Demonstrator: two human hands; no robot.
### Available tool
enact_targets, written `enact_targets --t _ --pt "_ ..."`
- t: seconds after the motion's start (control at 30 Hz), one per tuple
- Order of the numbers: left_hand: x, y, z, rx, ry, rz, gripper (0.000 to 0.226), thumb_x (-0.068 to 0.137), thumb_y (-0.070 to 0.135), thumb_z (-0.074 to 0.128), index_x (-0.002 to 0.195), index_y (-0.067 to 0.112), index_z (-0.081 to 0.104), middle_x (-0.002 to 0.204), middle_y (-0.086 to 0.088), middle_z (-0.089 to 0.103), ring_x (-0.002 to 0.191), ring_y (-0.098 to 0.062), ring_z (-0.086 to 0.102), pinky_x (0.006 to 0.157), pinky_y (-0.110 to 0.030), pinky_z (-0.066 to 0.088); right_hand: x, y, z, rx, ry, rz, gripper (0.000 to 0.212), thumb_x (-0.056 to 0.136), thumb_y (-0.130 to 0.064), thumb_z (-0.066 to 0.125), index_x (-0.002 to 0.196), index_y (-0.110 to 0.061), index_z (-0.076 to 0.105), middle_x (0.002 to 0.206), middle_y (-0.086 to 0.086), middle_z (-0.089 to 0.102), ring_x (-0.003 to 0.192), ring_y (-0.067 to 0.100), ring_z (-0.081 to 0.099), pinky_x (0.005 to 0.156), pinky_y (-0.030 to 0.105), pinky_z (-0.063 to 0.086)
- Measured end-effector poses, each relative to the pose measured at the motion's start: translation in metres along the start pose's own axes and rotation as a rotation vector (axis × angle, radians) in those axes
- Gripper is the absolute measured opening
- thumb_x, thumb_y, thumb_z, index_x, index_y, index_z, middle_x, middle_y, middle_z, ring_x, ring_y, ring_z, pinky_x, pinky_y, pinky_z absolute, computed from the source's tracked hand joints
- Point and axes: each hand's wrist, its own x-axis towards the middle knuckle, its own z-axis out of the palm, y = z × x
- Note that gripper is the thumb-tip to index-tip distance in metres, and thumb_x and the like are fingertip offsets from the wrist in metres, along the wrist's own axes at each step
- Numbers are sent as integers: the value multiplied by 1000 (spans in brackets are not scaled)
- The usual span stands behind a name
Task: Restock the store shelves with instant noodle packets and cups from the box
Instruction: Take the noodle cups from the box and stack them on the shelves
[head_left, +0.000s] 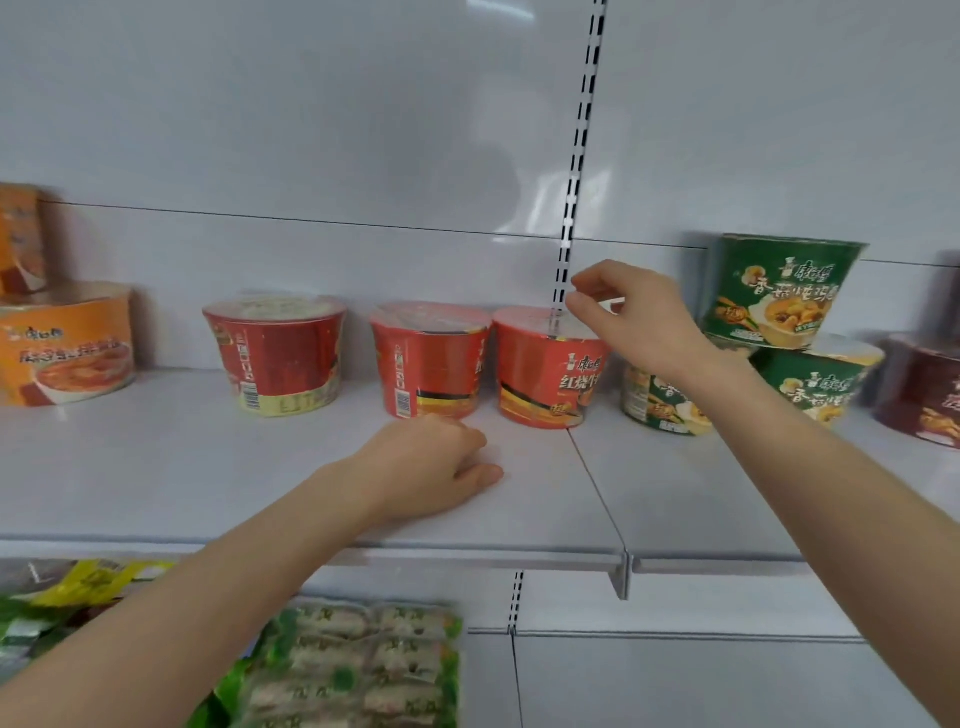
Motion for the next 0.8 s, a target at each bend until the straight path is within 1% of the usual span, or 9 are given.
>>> enact_targets --t 0.1,0.17,0.27,0.33,0.4,0.5,0.67,0.73,0.8 --pt "-2 -6 11 -81 11 15 48 93 53 33 106 14 59 110 -4 63 101 -23 57 84 -34 47 0 0 3 -15 -14 14 31 91 -27 54 117 -11 59 117 4 63 96 7 53 86 20 37" --pt "-3 -9 19 -157 56 30 62 87 62 26 103 13 62 107 -2 65 99 -21 58 84 -34 47 1 3 3 -34 -63 13 33 91 -26 53 121 -13 56 124 4 60 108 13 54 89 20 35" --pt "-4 -11 25 -226 119 38 82 73 68 9 99 12 63 101 0 66 95 -19 59 83 -35 48 6 14 1 -130 -269 31 41 89 -20 53 130 -18 47 135 2 51 122 18 46 90 22 33" --pt "-4 -10 27 -245 140 32 81 74 67 9 98 10 63 99 -1 67 93 -20 59 82 -36 48 11 21 3 -180 -409 80 47 86 -17 54 132 -20 42 135 4 49 121 21 46 89 28 40" --pt "-4 -10 27 -262 143 22 80 75 66 11 96 9 63 97 -2 66 91 -20 59 82 -38 48 12 26 7 -199 -466 107 48 85 -14 55 131 -20 44 133 5 51 118 23 49 91 32 42" --pt "-6 -10 27 -279 136 3 79 76 67 12 97 10 63 98 -1 66 92 -19 58 83 -38 47 12 30 10 -233 -465 37 42 85 -12 56 127 -16 51 127 8 57 114 23 53 91 30 42" --pt "-7 -9 26 -293 132 -17 82 73 68 12 101 11 64 105 -1 67 97 -18 58 86 -35 47 15 27 12 -299 -408 -58 38 82 -40 63 114 -19 60 113 8 62 100 22 56 80 29 43" --pt "-8 -7 24 -305 139 -18 82 73 68 12 103 12 65 108 0 67 100 -18 59 87 -34 47 16 24 16 -297 -394 -66 40 81 -45 62 112 -18 62 108 9 60 91 18 52 75 26 39" --pt "-9 -6 22 -322 139 -20 82 72 68 13 106 14 65 111 0 66 103 -17 58 89 -33 46 15 24 15 -265 -409 -56 40 83 -43 61 115 -19 60 111 10 57 94 18 51 77 25 37"
